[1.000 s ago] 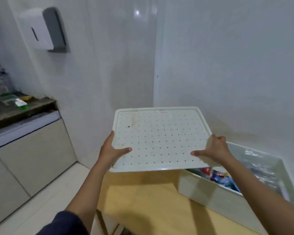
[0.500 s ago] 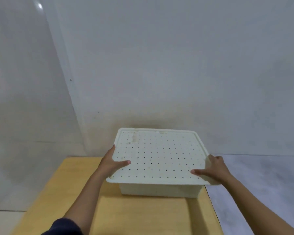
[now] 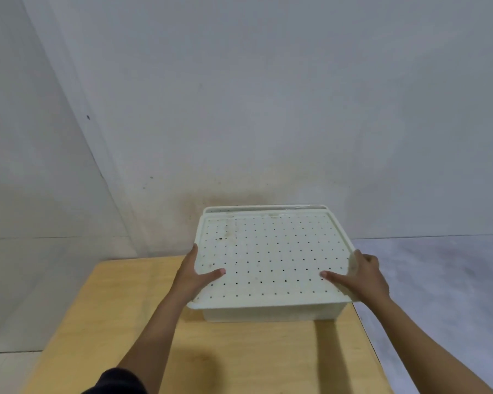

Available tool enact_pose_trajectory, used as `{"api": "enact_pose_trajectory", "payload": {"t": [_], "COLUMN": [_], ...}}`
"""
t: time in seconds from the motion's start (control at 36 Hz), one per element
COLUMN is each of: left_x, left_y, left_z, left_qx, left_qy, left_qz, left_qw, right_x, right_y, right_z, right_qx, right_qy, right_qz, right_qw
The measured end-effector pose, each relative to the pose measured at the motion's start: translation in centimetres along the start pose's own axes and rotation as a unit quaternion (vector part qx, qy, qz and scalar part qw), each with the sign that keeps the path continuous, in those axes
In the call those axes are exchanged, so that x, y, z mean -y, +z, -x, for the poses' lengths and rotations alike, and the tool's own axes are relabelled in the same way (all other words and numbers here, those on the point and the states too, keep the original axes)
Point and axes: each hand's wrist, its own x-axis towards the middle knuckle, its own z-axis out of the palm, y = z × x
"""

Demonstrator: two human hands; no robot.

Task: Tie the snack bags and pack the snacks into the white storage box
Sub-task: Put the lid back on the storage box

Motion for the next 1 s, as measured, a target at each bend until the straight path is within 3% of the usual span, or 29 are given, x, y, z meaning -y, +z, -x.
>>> {"api": "enact_pose_trajectory", "payload": {"t": [0.58,0.72,0.83,1.0], "left_x": [0.6,0.2,-0.5,-2.2], "left_y": [0.1,0.5,1.4,6.0], "left_z": [-4.2,-4.0,-3.5,-0.9], "left_qx": [-0.021,-0.039,-0.045,0.022], "left_qy": [0.032,0.067,0.136,0.147], "left_qz": [0.013,-0.139,-0.336,-0.351], "left_qw": [0.999,0.987,0.931,0.924], "right_x": [0.6,0.9,1.9,4.3], "right_y": [2.7,3.0,3.7,6.5], "right_z": [-3.5,-3.3,-2.7,-0.4], "right_qx": [-0.042,-0.075,-0.040,-0.021], "right_qy": [-0.014,-0.066,-0.124,-0.154], "right_qz": [0.118,0.187,0.223,0.202], "right_qw": [0.992,0.977,0.966,0.967]}}
